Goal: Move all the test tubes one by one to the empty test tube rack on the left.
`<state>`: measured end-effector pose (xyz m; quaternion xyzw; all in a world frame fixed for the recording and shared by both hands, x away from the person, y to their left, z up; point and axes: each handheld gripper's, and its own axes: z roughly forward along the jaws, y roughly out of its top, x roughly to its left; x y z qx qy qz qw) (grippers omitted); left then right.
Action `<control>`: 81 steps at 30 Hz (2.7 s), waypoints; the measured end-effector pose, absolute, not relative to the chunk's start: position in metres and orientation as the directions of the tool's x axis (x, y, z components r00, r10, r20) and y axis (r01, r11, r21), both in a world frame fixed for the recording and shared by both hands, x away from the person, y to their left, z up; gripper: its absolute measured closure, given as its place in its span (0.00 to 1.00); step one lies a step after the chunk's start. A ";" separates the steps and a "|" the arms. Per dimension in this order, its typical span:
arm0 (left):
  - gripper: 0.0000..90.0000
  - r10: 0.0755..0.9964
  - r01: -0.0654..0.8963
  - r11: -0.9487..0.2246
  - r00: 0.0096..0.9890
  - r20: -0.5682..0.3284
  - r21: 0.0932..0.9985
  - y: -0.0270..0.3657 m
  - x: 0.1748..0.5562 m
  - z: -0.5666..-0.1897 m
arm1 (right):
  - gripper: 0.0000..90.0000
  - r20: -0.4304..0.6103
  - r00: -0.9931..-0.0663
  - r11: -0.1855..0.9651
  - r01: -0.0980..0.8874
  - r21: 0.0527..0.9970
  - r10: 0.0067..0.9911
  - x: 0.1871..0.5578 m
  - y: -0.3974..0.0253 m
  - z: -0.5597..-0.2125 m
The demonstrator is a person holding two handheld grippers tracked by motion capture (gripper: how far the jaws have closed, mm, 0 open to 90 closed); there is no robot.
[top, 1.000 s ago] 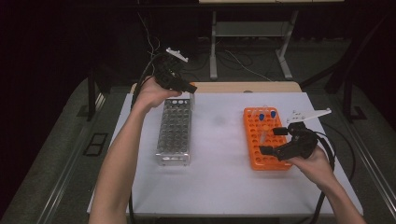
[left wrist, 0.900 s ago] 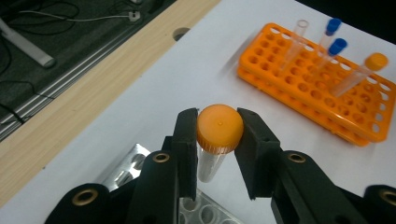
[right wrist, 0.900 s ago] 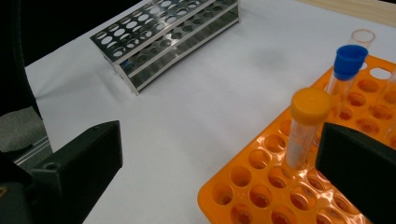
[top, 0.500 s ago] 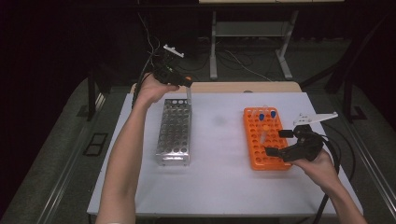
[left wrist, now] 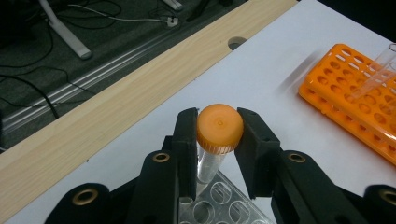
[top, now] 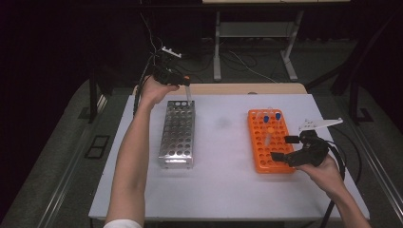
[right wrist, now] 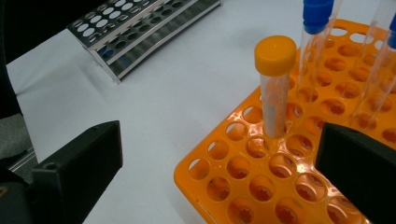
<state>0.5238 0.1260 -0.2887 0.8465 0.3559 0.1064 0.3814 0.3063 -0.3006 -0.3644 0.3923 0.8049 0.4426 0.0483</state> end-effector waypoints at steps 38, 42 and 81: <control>0.66 0.690 0.583 -0.474 0.711 -0.133 0.659 0.122 0.524 -0.342 | 0.00 0.280 -0.673 0.289 0.604 0.743 0.685 0.308 -0.308 -0.380; 0.53 0.703 0.582 -0.458 0.699 -0.127 0.672 0.125 0.516 -0.334 | 0.00 0.279 -0.672 0.290 0.604 0.742 0.686 0.309 -0.308 -0.380; 0.00 0.620 0.471 -0.416 0.773 -0.136 0.778 0.125 0.400 -0.314 | 0.57 0.167 -0.679 0.381 0.579 0.721 0.715 0.348 -0.286 -0.399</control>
